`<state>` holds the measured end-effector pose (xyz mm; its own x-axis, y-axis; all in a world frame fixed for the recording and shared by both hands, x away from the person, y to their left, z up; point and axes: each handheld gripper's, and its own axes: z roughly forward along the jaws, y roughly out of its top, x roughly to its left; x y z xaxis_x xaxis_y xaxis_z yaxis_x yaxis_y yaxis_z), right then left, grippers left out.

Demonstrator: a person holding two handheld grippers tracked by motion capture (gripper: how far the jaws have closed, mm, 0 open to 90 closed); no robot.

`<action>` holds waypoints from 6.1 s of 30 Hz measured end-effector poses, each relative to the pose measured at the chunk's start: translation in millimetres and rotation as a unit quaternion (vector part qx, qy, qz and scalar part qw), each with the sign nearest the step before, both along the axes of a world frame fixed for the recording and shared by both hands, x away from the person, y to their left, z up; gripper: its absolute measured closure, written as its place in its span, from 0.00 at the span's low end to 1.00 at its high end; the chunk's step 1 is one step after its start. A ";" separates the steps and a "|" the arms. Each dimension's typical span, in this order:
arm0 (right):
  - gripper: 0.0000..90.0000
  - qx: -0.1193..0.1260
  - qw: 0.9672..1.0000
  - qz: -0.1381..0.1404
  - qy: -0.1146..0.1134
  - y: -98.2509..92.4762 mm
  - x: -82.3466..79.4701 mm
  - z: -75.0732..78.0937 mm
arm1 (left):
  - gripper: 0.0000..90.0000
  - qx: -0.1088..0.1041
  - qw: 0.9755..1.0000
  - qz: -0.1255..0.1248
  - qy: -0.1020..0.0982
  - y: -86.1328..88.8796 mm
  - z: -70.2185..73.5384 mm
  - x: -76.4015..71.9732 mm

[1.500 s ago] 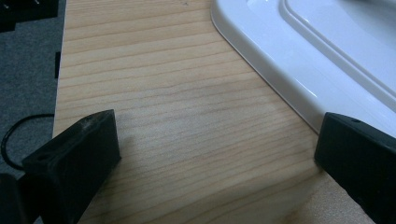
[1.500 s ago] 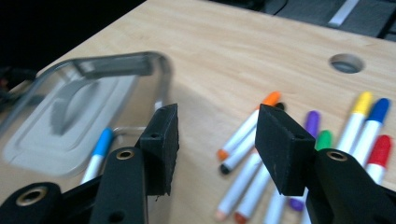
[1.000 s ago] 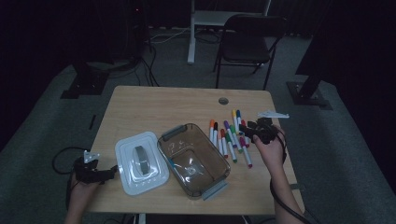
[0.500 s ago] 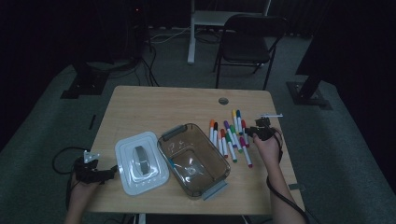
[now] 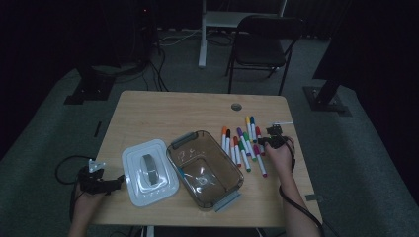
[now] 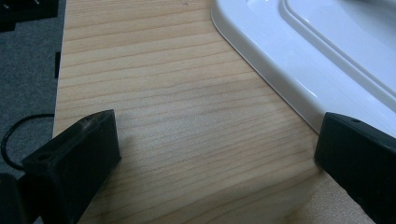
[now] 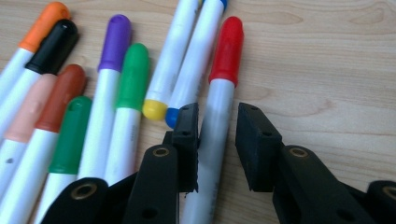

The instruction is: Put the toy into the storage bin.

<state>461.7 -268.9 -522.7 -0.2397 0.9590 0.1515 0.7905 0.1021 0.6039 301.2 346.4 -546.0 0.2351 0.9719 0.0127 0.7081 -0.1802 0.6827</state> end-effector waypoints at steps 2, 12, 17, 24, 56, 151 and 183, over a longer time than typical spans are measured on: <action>0.78 -0.004 1.000 -0.002 0.003 -1.2 0.8 -1.3 | 0.01 0.000 1.000 0.000 0.000 0.0 0.0 0.0; 0.78 -0.027 0.999 -0.026 0.001 -5.6 0.3 -4.2 | 0.01 0.000 1.000 0.000 0.000 0.0 0.0 0.0; 0.85 -0.020 0.999 -0.042 0.007 -9.3 0.5 -3.7 | 0.01 0.000 1.000 0.001 0.000 -0.1 0.0 -0.1; 0.85 0.006 0.998 -0.062 0.008 -23.2 -3.4 6.0 | 0.01 0.000 1.000 0.001 0.000 -0.1 0.0 -0.1; 0.85 0.089 0.980 0.121 -0.129 81.2 -100.8 153.3 | 0.01 0.000 1.000 0.000 0.000 0.0 0.1 -0.1; 0.72 -0.039 0.921 0.366 0.130 229.7 -105.2 86.2 | 0.01 0.000 1.000 0.001 -0.001 -0.1 0.0 -0.1; 0.69 0.022 0.984 0.175 -0.011 43.3 -91.5 101.1 | 0.01 0.000 1.000 0.001 0.000 -0.1 0.0 -0.2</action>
<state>370.2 -225.7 -421.7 -0.5573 0.8100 0.1825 0.6987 0.3387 0.6302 301.0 346.3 -546.0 0.2334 0.9723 0.0123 0.7086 -0.1787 0.6826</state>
